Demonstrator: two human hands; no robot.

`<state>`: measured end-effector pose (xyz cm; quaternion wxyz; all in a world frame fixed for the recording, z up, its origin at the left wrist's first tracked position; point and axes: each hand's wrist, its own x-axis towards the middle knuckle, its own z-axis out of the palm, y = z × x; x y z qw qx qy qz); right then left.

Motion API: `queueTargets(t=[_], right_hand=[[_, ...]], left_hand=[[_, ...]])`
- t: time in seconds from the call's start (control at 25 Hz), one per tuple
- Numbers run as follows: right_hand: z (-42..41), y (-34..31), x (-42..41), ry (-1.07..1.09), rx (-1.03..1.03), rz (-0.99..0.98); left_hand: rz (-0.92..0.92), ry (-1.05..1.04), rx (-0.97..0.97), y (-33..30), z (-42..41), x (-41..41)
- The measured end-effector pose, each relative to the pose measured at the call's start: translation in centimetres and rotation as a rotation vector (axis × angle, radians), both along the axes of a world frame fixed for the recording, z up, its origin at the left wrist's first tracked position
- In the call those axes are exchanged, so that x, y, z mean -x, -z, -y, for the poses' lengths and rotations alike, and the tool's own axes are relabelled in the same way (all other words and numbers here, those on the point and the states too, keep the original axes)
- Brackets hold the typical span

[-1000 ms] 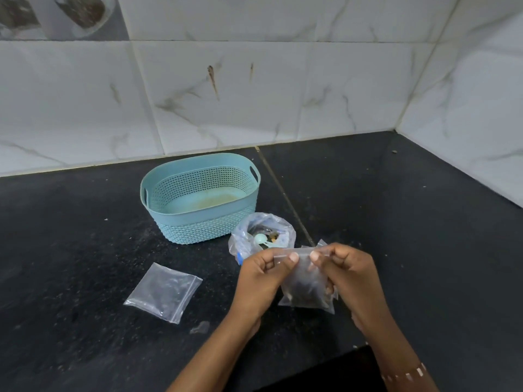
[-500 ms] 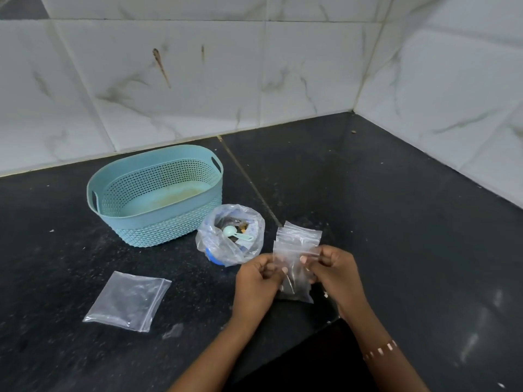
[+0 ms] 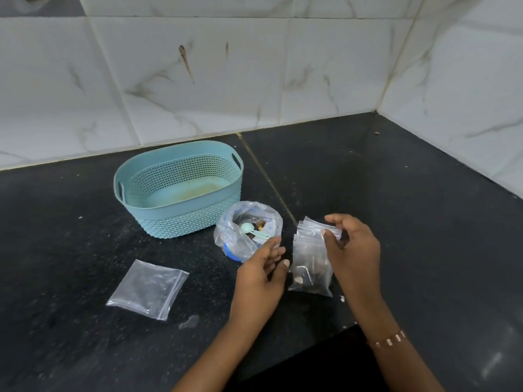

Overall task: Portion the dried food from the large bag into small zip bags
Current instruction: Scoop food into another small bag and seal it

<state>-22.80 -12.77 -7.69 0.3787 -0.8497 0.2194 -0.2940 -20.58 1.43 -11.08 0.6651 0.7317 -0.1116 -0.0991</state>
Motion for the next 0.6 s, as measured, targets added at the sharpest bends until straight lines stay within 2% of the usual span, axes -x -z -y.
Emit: queueTargets(t=[0.16, 0.24, 0.32, 0.48, 0.6], right_hand=[[-3.5, -1.1, -1.8, -0.199, 0.228, 0.122], [-5.9, -0.7, -2.8, -0.314, 0.243, 0.123], [-8.1, 0.2, -3.5, -0.443, 0.232, 0.116], [-12.2, 2.6, -4.9, -0.803, 0.291, -0.064], [-14.2, 4.7, -5.7, -0.949, 0.41, -0.185]], left_hand=[[0.09, -0.158, 0.009, -1.3, -3.8, -0.5], [0.105, -0.245, 0.002, -1.3, -6.1, -0.8], [0.127, -0.314, -0.083, -1.0, -8.1, -0.9], [0.23, -0.465, -0.513, 0.1, -12.0, -0.8], [0.322, -0.432, -0.849, 1.2, -13.7, -0.8]])
